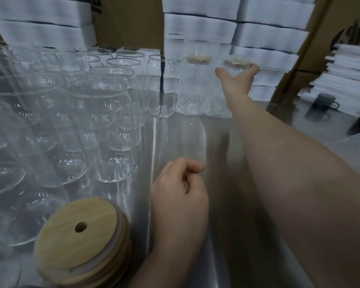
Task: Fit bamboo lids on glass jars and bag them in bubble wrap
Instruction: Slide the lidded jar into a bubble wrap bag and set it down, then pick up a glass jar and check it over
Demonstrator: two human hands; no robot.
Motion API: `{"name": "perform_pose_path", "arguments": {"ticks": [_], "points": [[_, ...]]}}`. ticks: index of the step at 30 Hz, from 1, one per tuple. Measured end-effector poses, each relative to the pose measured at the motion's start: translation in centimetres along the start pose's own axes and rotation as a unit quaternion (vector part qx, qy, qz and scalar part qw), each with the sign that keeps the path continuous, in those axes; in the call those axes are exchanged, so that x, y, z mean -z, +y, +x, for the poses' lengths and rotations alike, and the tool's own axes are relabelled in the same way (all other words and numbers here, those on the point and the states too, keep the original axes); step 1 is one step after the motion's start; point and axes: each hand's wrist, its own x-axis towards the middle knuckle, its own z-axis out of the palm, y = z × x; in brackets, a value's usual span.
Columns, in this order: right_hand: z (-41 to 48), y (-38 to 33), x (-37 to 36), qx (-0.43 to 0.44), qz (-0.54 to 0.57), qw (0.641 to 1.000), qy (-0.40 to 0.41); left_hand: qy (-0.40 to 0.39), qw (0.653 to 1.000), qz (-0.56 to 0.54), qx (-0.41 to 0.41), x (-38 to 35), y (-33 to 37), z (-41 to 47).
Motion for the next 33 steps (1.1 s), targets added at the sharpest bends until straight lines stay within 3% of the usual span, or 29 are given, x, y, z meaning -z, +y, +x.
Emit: {"name": "perform_pose_path", "arguments": {"ticks": [4, 7, 9, 12, 14, 17, 19, 22, 27, 33], "points": [[-0.3, 0.0, 0.4, 0.007, -0.017, 0.999, -0.042, -0.012, 1.000, -0.010, 0.013, -0.1, 0.2, 0.1], [-0.4, -0.5, 1.4, -0.040, -0.057, 0.994, -0.081, -0.011, 1.000, -0.004, 0.017, -0.1, 0.1, 0.1], [-0.7, -1.4, 2.1, -0.044, -0.088, 0.994, -0.044, -0.016, 1.000, -0.008, 0.025, -0.2, 0.1, 0.2], [-1.8, -3.5, 2.7, 0.099, -0.161, 0.977, 0.101, -0.020, 0.999, -0.014, 0.044, -0.4, 0.3, 0.2], [-3.1, -5.5, 2.1, 0.234, -0.173, 0.948, 0.131, -0.017, 0.999, -0.004, 0.045, -0.4, 0.4, 0.2], [-5.3, -8.1, -0.2, 0.287, -0.155, 0.944, -0.052, -0.008, 0.999, 0.011, 0.037, 0.0, 0.6, 0.4], [-6.6, -8.9, -1.9, 0.276, -0.227, 0.918, -0.171, -0.002, 0.999, 0.016, 0.037, 0.2, 0.7, 0.6], [-7.7, -8.6, -3.7, 0.227, -0.321, 0.877, -0.275, 0.002, 0.999, 0.019, 0.038, 0.4, 0.8, 0.7], [-8.5, -7.9, -4.6, 0.205, -0.392, 0.854, -0.275, 0.008, 0.999, 0.021, 0.041, 0.6, 0.8, 0.6], [-10.0, -6.3, -2.6, 0.197, -0.311, 0.890, -0.268, 0.017, 0.999, 0.015, 0.043, 0.3, 0.8, 1.0]]}}
